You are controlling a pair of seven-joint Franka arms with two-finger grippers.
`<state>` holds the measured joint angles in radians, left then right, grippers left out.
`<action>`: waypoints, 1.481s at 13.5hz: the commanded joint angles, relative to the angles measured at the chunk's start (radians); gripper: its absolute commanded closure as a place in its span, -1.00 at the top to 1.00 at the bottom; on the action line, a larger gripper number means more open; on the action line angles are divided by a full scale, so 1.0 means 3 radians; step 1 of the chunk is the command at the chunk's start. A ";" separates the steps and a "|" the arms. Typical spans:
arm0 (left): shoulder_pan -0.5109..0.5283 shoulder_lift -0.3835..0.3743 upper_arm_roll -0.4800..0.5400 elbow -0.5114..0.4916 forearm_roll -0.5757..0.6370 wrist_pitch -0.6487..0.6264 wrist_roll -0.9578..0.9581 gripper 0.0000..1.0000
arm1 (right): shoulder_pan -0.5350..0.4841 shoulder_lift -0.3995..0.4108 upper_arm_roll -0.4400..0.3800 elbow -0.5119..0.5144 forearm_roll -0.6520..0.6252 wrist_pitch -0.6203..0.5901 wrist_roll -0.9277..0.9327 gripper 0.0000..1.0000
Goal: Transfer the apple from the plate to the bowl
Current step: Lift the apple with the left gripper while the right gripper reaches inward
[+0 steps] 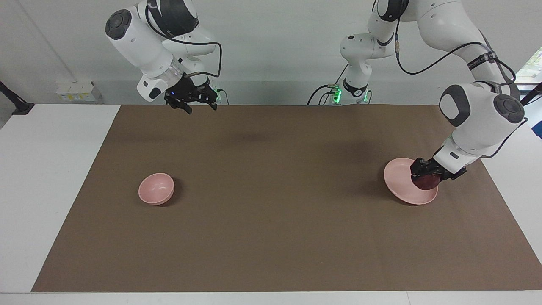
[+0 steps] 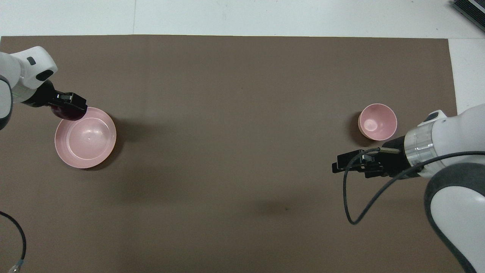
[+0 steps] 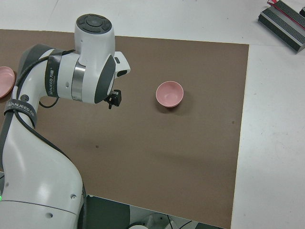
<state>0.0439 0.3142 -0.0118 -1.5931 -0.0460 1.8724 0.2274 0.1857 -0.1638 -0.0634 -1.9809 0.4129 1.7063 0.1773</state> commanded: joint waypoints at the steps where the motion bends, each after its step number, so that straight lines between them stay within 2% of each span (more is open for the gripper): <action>1: -0.0029 -0.0050 0.0034 0.0187 0.0015 -0.0340 -0.0113 -1.00 | -0.0072 -0.0098 0.0002 -0.0162 0.0489 0.0167 0.0059 1.00; 4: -0.0171 -0.0091 0.0034 0.0213 0.0000 -0.0586 -0.0129 -1.00 | -0.0062 -0.0139 0.0007 -0.0208 0.1040 0.0249 0.0079 1.00; 6: -0.0172 -0.0106 0.0009 0.0213 -0.0122 -0.0617 -0.0499 -1.00 | -0.0056 -0.0190 0.0007 -0.0264 0.1338 0.0249 0.0069 1.00; 7: -0.0177 -0.0116 0.0019 0.0197 -0.0391 -0.0632 -0.0988 -1.00 | -0.0056 -0.0195 0.0007 -0.0289 0.1400 0.0259 -0.0007 1.00; 9: -0.0203 -0.0122 -0.0022 0.0202 -0.0598 -0.0734 -0.1767 -1.00 | -0.0062 -0.0231 0.0007 -0.0320 0.1670 0.0259 -0.0201 1.00; 12: -0.0208 -0.0117 -0.0104 0.0213 -0.1210 -0.0867 -0.2423 -1.00 | -0.0077 -0.0252 0.0002 -0.0361 0.2084 0.0279 -0.0412 1.00; 15: -0.0299 -0.0177 -0.0216 0.0070 -0.1569 -0.0898 -0.2517 -1.00 | -0.0046 -0.0267 0.0007 -0.0366 0.2473 0.0432 -0.0412 1.00; 17: -0.0320 -0.0193 -0.0232 0.0049 -0.2119 -0.1061 -0.2613 -1.00 | 0.0035 -0.0272 0.0012 -0.0366 0.2617 0.0591 -0.0387 1.00; 18: -0.0325 -0.0208 -0.0287 0.0039 -0.2234 -0.1077 -0.2827 -1.00 | 0.0061 -0.0272 0.0012 -0.0417 0.2744 0.0627 -0.0402 1.00; 20: -0.0320 -0.0209 -0.0461 0.0013 -0.2504 -0.1077 -0.3159 -1.00 | 0.0056 -0.0242 0.0012 -0.0662 0.3193 0.0642 -0.0869 1.00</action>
<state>-0.0504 0.2870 -0.1266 -1.5507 -0.7272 1.5603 -0.6404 0.2052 -0.2173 -0.0613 -2.0898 1.2653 1.8722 0.0405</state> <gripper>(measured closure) 0.216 0.000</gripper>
